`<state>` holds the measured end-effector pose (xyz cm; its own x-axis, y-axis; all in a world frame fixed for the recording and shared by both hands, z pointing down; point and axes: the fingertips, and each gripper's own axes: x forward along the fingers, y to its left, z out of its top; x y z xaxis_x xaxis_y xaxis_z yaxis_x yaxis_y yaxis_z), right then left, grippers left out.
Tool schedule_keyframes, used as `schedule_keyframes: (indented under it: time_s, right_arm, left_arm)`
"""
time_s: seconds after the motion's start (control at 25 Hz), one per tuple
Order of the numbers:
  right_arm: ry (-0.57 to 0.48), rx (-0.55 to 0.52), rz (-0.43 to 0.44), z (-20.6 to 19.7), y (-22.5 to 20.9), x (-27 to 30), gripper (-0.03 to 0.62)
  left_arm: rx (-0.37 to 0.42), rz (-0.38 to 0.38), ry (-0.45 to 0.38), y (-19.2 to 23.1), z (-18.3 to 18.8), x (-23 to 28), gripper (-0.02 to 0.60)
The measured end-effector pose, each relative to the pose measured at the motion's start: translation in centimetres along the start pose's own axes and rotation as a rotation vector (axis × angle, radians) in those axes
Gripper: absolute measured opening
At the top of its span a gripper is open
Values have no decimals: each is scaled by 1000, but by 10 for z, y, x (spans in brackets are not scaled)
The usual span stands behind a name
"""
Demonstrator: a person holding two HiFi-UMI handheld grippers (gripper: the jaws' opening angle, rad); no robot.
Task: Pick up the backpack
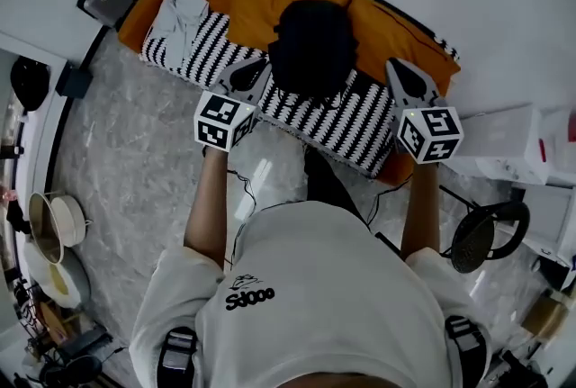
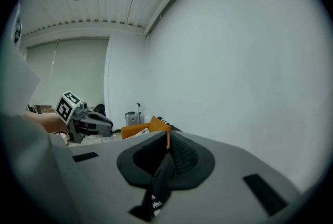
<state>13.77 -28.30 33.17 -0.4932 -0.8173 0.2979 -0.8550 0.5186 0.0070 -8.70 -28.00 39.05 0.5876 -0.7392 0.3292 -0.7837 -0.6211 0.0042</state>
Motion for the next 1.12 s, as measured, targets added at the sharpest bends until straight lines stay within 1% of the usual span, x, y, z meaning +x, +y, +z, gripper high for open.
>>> schedule_keyframes:
  time_s: [0.16, 0.32, 0.36, 0.4, 0.44, 0.48, 0.56, 0.6, 0.72, 1.0, 1.12]
  right_arm:
    - [16, 24, 15, -11, -49, 52, 37]
    - [41, 81, 12, -32, -89, 102, 37]
    - [46, 95, 11, -38, -99, 114, 38]
    - [53, 104, 12, -43, -107, 127, 38]
    - [63, 110, 17, -50, -114, 139, 39]
    - [77, 114, 28, -57, -119, 152, 48]
    - [111, 108, 58, -73, -125, 176, 146]
    - [127, 97, 66, -80, -128, 188, 162]
    - [171, 74, 74, -102, -138, 222, 173]
    - [261, 110, 110, -164, -169, 298, 181]
    - [296, 129, 120, -193, -180, 328, 184]
  left_arm:
    - [2, -6, 52, 35, -9, 56, 26]
    - [-32, -21, 99, 63, -31, 103, 28]
    - [-41, -32, 114, 69, -38, 115, 37]
    - [-46, -46, 132, 74, -46, 127, 79]
    - [-46, -61, 153, 78, -54, 139, 138]
    - [-43, -72, 171, 83, -62, 149, 152]
    - [-41, -79, 197, 93, -78, 169, 158]
    - [-47, -80, 208, 99, -85, 178, 158]
    - [-75, -86, 242, 117, -109, 209, 160]
    - [-121, -121, 323, 154, -168, 280, 169]
    - [-152, -125, 364, 171, -199, 305, 170]
